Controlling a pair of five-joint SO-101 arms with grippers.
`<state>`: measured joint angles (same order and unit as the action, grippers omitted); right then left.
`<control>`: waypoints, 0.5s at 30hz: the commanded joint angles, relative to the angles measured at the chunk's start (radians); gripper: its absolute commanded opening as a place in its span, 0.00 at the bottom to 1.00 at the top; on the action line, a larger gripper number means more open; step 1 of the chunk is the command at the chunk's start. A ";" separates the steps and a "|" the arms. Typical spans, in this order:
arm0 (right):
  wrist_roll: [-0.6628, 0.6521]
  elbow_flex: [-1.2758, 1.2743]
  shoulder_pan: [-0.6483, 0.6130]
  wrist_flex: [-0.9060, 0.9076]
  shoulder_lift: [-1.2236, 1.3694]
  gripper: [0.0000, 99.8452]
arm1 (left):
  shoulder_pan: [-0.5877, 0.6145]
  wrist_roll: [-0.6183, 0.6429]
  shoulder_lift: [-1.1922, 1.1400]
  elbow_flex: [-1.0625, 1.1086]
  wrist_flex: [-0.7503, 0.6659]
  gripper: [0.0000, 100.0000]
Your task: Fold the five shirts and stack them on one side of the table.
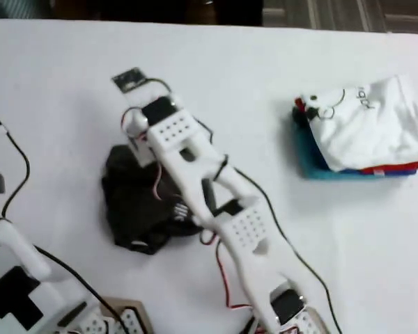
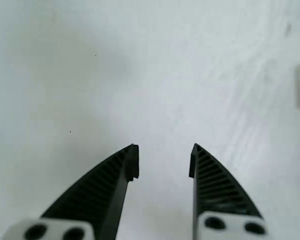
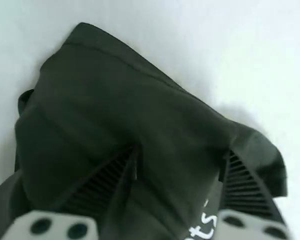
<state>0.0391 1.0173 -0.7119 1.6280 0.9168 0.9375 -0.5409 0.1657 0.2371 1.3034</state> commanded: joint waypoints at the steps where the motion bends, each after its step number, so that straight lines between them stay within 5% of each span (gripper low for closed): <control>1: 0.006 0.150 0.007 0.070 0.065 0.25 | 0.008 -0.008 0.044 -0.004 -0.015 0.18; 5: -0.002 0.201 0.012 0.094 0.134 0.02 | 0.009 -0.009 0.044 0.001 -0.015 0.18; 11: -0.006 0.299 0.082 0.116 0.070 0.02 | 0.020 -0.064 0.038 0.004 -0.015 0.18; 15: -0.124 0.388 0.157 0.140 -0.028 0.02 | 0.011 -0.069 0.037 0.004 -0.015 0.18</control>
<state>-0.0130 1.3226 -0.6199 1.7461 1.0365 0.9482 -0.6022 0.1657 0.2432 1.3034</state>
